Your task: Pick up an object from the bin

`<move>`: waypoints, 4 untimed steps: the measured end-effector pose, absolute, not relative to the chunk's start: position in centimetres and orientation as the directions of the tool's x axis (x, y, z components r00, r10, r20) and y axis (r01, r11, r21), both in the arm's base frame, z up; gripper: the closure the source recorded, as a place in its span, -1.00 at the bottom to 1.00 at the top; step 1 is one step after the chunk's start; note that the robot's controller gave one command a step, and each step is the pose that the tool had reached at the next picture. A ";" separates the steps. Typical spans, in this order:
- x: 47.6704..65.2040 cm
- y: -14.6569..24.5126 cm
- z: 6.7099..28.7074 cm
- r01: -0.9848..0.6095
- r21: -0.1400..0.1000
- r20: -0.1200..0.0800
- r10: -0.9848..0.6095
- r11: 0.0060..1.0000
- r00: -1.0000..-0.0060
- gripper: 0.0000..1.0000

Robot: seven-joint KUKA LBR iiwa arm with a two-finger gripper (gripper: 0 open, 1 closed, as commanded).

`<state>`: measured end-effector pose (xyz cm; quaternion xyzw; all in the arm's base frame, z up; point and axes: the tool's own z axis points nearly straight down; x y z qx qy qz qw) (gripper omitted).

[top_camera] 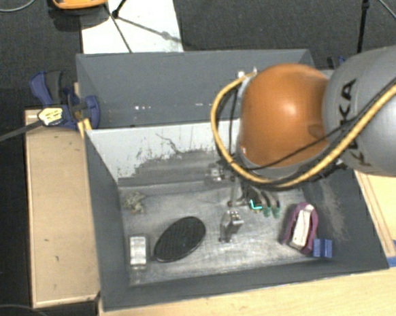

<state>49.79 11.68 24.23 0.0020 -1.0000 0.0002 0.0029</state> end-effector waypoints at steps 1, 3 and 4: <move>53.8 12.9 9.3 -0.149 0.000 0.004 -0.149 0.989 -0.989 -1.00; 51.7 17.0 7.1 -0.086 0.001 0.001 -0.086 0.996 -0.996 1.00; 49.2 17.3 25.2 -0.384 0.000 -0.008 -0.384 0.923 -0.923 1.00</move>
Offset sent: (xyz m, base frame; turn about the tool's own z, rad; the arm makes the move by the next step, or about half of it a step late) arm 0.0410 0.0124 -0.1447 -0.1453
